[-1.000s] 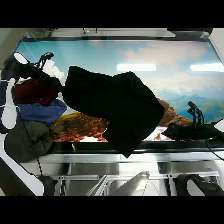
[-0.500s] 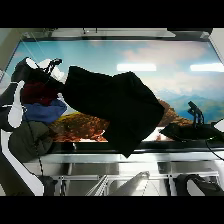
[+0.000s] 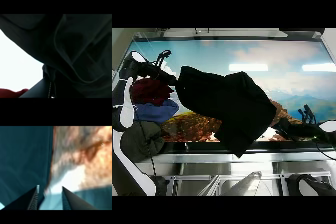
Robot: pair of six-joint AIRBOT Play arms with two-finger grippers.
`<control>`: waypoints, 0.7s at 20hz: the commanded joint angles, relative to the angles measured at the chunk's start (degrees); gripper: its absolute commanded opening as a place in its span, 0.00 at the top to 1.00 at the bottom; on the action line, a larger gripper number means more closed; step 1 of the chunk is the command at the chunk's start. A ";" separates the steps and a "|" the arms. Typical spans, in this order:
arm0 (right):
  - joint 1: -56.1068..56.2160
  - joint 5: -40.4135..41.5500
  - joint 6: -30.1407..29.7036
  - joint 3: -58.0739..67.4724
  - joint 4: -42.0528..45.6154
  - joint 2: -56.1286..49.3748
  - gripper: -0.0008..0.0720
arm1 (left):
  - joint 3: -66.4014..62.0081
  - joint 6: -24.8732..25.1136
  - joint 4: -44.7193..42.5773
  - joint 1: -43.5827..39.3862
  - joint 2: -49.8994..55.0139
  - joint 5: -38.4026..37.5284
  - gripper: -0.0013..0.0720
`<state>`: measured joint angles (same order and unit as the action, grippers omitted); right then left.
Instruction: Fold the shirts.
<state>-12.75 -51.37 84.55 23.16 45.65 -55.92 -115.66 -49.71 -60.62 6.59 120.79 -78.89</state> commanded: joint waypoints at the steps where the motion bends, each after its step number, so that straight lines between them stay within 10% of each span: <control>1: 0.17 5.46 -11.13 -0.50 -13.09 -8.63 0.54 | 1.09 -0.24 2.16 -0.37 -0.15 -1.03 0.95; 10: 4.13 4.35 -32.33 0.31 -34.38 -22.03 0.55 | 1.09 -0.26 2.21 -0.37 -0.15 -2.16 0.95; 14: 4.13 -0.31 -33.81 4.13 -34.14 -20.70 0.87 | 0.90 -2.19 2.27 -0.20 -0.33 -2.38 0.95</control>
<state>-8.71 -47.62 54.00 24.99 15.35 -77.10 -114.61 -50.52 -58.43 6.24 120.62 -81.03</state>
